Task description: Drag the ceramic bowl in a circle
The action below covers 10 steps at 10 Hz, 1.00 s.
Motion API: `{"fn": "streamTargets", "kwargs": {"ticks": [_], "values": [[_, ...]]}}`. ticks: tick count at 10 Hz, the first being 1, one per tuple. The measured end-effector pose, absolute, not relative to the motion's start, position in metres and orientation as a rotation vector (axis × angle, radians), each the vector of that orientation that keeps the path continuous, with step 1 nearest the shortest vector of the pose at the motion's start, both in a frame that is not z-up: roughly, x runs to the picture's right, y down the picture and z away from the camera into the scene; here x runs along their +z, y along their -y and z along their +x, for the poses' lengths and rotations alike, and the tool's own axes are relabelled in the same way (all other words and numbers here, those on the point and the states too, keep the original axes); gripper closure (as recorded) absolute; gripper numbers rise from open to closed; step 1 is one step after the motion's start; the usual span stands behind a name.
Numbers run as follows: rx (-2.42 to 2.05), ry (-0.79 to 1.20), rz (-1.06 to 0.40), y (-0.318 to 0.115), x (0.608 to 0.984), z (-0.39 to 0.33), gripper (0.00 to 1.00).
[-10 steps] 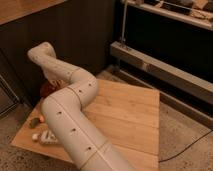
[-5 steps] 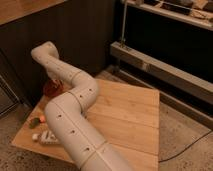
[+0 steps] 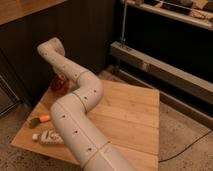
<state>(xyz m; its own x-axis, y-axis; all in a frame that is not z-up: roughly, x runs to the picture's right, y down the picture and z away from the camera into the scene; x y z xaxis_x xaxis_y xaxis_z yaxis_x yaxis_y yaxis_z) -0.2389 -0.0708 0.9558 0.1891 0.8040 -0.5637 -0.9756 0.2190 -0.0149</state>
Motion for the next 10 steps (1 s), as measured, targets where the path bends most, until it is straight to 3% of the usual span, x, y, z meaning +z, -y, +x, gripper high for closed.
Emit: {"fn": "streamTargets", "kwargs": {"ticks": [10], "values": [[1.444,-0.594,-0.364,0.075,0.974,-0.153,1.0]]}}
